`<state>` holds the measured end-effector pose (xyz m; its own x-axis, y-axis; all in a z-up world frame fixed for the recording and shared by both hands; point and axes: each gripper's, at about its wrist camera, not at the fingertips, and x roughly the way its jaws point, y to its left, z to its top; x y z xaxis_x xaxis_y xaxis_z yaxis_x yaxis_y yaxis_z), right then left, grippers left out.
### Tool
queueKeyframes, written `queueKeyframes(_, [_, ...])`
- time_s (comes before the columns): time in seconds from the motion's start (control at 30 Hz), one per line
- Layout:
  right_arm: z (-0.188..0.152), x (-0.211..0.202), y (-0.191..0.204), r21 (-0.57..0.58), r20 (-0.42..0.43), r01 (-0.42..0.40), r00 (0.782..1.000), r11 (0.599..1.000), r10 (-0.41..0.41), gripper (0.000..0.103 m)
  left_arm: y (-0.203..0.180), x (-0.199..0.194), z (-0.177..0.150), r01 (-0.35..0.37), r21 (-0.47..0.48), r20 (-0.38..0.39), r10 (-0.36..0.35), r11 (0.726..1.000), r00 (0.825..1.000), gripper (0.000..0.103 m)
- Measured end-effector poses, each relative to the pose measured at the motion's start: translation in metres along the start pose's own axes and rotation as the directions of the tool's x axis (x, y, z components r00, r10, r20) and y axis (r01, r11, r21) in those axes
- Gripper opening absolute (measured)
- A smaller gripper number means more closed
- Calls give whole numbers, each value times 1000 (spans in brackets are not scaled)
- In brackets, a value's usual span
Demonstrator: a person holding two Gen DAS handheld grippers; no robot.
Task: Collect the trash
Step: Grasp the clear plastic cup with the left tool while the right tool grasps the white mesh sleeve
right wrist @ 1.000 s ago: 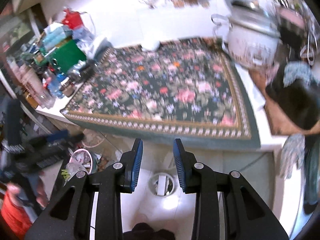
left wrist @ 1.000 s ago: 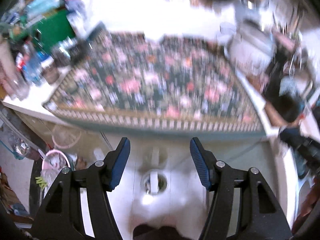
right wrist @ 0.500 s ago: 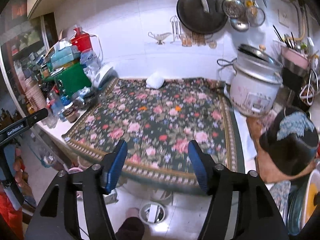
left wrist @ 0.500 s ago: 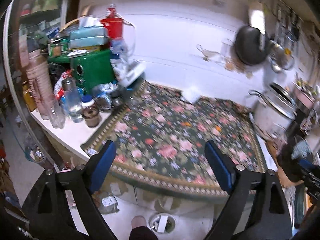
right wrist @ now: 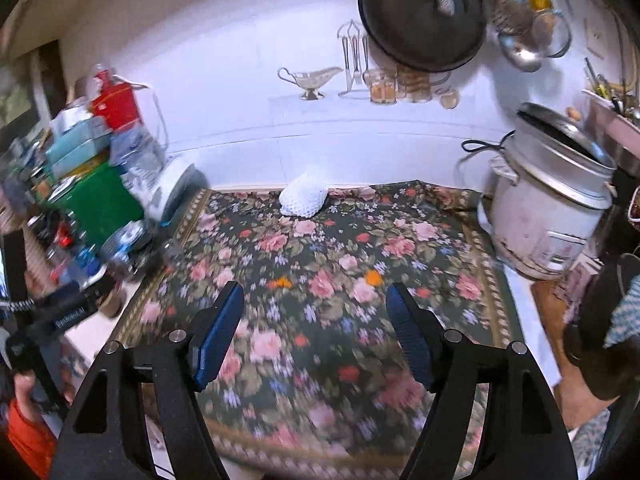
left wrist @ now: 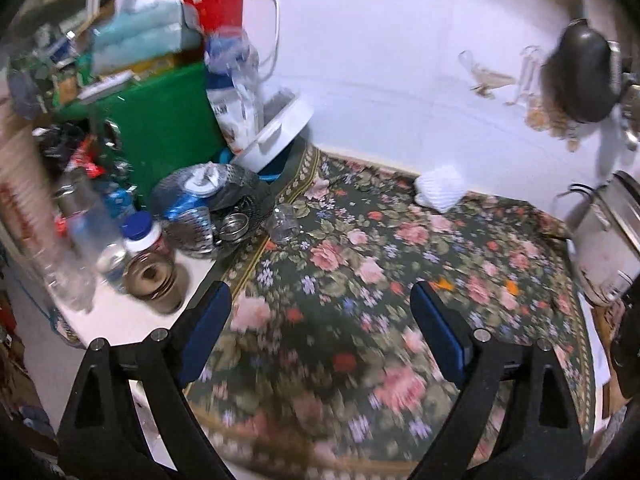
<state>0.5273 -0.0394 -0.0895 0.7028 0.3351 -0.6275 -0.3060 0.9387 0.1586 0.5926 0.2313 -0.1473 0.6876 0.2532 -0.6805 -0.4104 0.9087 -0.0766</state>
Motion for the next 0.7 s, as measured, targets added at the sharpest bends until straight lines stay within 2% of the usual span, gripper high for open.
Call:
queueKeyframes(0.23, [24,63,12,78,-57,44,998,996,-40,70,21,100,15,5,-94,-101,-15,996,995,91])
queueKeyframes(0.3, [26,81,12,89,-90,52,995,995,-43,70,25,129,14,-12,-129,-137,-6,992,991,85])
queueKeyframes(0.53, [33,135,2,87,-178,86,982,992,-70,70,36,195,23,-51,-192,-210,10,980,978,84])
queueKeyframes(0.7, [43,179,-10,88,-223,56,974,995,-35,70,43,220,27,-113,-241,-210,62,964,976,82])
